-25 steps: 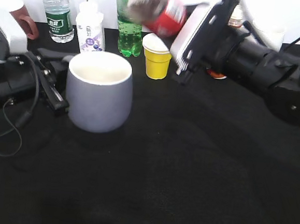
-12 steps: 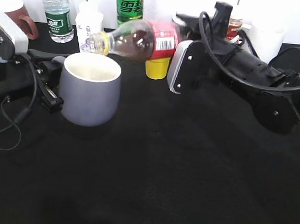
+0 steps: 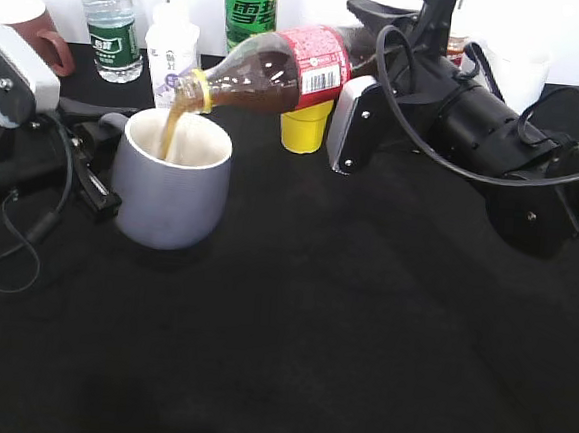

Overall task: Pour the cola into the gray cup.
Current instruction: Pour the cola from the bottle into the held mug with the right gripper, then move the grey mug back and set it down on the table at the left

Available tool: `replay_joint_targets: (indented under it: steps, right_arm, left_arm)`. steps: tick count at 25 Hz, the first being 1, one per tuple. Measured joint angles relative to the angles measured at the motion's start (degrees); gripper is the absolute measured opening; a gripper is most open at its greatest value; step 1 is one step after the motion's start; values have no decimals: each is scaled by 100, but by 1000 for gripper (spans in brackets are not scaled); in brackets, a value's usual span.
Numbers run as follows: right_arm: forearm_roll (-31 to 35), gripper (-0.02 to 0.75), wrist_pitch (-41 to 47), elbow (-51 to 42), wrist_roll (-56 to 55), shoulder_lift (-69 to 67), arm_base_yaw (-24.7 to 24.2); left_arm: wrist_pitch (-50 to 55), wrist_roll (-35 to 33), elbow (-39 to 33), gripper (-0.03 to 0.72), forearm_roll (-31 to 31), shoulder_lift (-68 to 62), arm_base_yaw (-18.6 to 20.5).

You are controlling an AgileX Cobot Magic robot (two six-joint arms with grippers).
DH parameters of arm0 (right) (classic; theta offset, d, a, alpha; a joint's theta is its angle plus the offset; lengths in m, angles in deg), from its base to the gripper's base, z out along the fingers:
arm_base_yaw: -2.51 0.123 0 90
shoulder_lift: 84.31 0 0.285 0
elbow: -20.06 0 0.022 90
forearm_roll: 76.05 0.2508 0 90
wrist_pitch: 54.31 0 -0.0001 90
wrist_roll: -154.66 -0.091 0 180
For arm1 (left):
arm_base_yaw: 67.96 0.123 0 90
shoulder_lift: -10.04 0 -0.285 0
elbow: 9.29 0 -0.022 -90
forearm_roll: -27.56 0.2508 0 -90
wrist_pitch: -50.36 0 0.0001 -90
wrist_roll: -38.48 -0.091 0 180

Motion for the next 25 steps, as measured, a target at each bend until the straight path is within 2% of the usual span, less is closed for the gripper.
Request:
replay_joint_targets:
  steps: [9,22,25]
  right_arm:
    - [5,416,-48,0,431,0,0]
    - [5,416,-85,0,431,0,0]
    - [5,416,-90,0,47,0,0]
  left_arm:
    - [-164,-16,0,55,0,0,0]
    - [-209,-32,0,55,0,0,0]
    - [-216,-36,0,55,0,0,0]
